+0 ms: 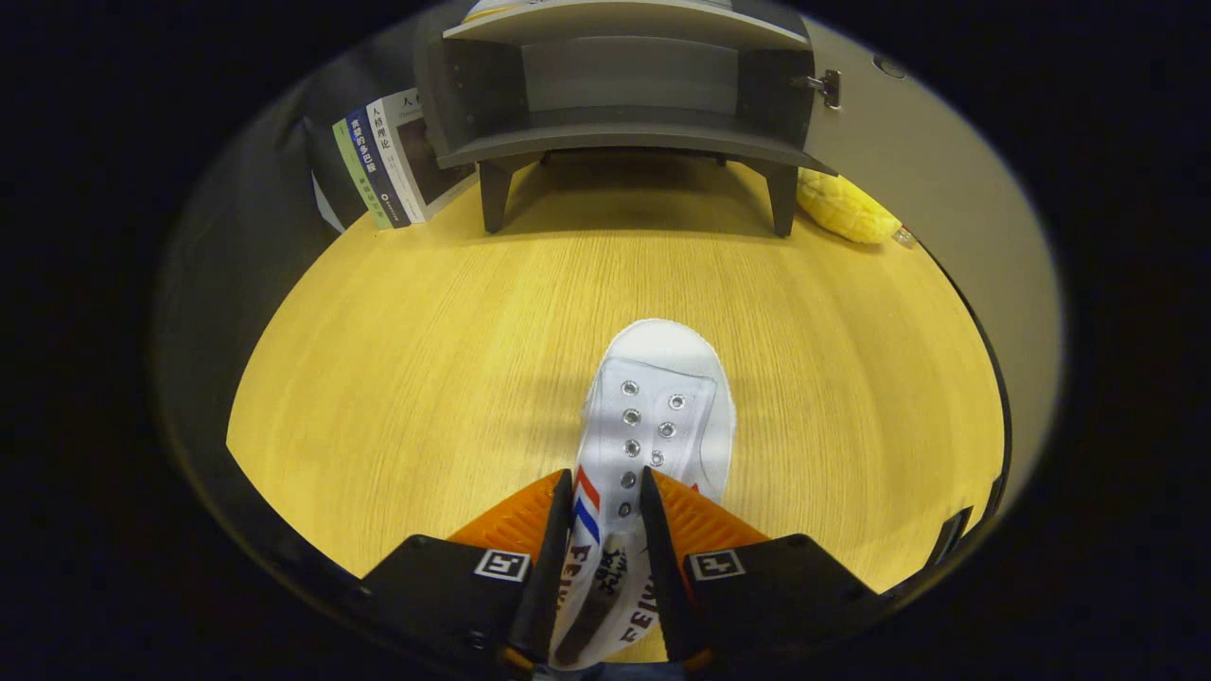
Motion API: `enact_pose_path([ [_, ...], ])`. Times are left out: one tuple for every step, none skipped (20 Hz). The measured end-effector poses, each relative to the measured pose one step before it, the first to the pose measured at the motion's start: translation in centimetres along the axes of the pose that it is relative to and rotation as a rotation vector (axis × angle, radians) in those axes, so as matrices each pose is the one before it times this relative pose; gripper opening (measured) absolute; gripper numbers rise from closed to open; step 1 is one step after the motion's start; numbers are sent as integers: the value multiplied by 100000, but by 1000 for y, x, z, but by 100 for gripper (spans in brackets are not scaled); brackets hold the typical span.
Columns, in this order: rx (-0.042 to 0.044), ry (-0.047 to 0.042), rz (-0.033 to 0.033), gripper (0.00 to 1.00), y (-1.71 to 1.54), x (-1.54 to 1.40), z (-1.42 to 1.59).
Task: Open the shoe cabinet door, grab the shoes and put them into the shoe cabinet, then close the shoe cabinet door.
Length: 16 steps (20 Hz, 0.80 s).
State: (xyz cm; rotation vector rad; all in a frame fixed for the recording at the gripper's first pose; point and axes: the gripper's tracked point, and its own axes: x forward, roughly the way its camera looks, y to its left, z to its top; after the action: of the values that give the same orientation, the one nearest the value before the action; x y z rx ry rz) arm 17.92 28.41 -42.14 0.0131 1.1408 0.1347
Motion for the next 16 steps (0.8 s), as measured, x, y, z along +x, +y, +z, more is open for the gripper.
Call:
enact_pose_path([
  [1197, 969, 6634, 47, 1087, 740, -389],
  [2097, -331, 3832, 28, 378, -128, 348],
  [2616, 1291, 443, 9, -241, -77, -129],
  [1112, -535, 388, 6, -378, -332, 19],
  [-72, 266, 1559, 2, -95, -189, -90],
  [1085, -1580, 1479, 2, -29, -299, 297],
  [1576, -611, 2050, 2, 61, -247, 247],
  [849, -1286, 1422, 2, -33, -54, 89],
  [113, -1379, 813, 2, -28, -302, 342],
  [-563, -1103, 492, 1, -141, -218, 192],
  [465, -2186, 607, 1, -20, -213, 513],
  [860, -1895, 766, 1, -218, -760, 498],
  [320, -1024, 1120, 2, -125, -567, 493],
  [602, -1623, 1341, 1, -58, -594, 552],
  [10, -885, 1528, 1, 259, -533, 419],
  [-382, -1457, 650, 1, 183, -426, 543],
])
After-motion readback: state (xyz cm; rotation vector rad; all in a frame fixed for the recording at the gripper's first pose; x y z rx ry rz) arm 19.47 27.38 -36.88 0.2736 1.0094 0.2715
